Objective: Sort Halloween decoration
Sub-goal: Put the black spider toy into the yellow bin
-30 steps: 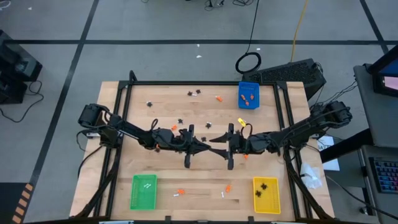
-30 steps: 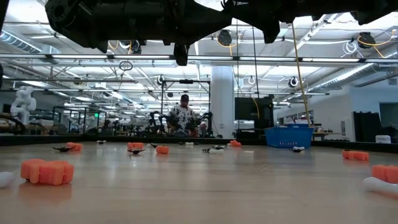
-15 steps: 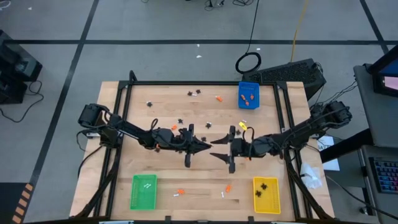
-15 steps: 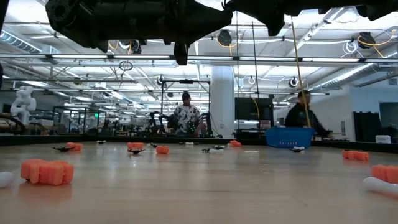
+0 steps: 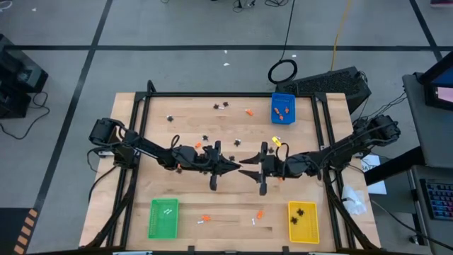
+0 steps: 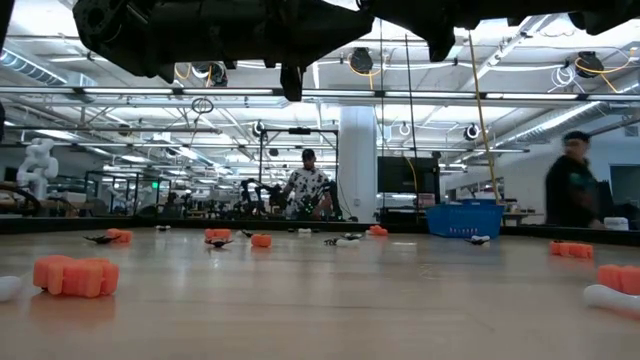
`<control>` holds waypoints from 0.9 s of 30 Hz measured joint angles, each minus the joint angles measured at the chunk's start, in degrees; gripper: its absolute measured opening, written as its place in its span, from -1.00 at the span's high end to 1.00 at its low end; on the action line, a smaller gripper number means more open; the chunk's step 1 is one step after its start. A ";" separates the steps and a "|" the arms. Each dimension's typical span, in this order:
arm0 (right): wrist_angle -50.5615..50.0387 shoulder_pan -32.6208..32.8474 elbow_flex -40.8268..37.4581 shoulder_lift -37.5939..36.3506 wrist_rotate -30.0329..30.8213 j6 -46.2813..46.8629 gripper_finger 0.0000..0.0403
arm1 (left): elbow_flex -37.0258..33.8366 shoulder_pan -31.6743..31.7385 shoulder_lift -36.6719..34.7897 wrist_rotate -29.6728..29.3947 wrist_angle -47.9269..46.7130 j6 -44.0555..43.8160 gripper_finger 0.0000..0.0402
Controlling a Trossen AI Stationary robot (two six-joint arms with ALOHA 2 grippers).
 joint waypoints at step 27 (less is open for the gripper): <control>-0.20 -0.09 0.00 0.00 0.03 -0.15 0.96 | 1.53 -0.77 0.28 0.81 -1.00 -1.16 1.00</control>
